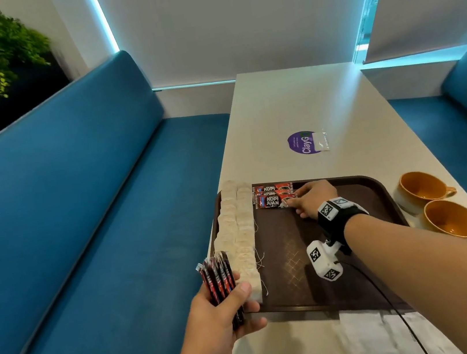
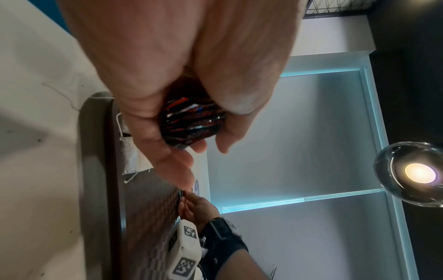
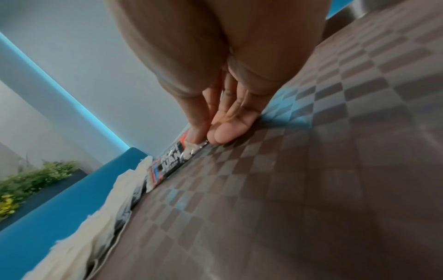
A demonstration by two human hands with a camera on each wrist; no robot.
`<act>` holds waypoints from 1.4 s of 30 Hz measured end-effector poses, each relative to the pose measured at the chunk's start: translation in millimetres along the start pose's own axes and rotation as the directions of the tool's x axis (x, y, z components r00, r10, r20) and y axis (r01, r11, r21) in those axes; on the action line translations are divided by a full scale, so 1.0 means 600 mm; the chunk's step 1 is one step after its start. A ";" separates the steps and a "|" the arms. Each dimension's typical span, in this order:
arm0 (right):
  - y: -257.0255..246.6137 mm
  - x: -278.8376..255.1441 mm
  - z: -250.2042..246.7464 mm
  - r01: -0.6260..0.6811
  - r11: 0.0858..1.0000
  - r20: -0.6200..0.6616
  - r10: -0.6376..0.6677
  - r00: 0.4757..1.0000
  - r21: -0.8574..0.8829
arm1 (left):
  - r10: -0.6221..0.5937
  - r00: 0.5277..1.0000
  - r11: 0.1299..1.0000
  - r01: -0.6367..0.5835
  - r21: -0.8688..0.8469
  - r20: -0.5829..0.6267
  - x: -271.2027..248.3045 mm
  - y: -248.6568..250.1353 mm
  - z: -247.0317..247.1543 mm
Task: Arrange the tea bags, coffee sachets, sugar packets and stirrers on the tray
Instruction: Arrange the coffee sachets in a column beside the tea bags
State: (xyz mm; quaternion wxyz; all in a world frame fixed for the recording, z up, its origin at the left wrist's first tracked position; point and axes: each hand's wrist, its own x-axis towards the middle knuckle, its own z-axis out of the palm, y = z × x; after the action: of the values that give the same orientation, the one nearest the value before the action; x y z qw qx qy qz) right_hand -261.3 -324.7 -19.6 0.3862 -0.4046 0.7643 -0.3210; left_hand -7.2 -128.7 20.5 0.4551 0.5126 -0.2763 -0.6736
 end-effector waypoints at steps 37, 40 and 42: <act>-0.039 -0.223 -0.074 0.355 0.922 0.243 -0.383 0.891 0.154 | 0.090 0.976 0.996 -0.086 -0.026 0.196 -0.066 0.012 0.026; -0.032 -0.312 -0.099 0.378 0.876 0.305 -0.463 0.832 0.299 | 0.090 0.975 0.996 -0.084 -0.038 0.204 -0.090 0.014 0.037; -0.018 -0.360 -0.112 0.361 0.854 0.319 -0.484 0.815 0.374 | 0.086 0.975 0.996 -0.082 -0.028 0.206 -0.104 0.014 0.044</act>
State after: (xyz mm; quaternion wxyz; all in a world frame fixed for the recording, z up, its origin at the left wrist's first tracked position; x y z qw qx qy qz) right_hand -233.7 -130.9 94.1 0.5088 -0.5604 0.5008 -0.4199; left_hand -25.7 -78.8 63.6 0.4569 0.4230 -0.3373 -0.7061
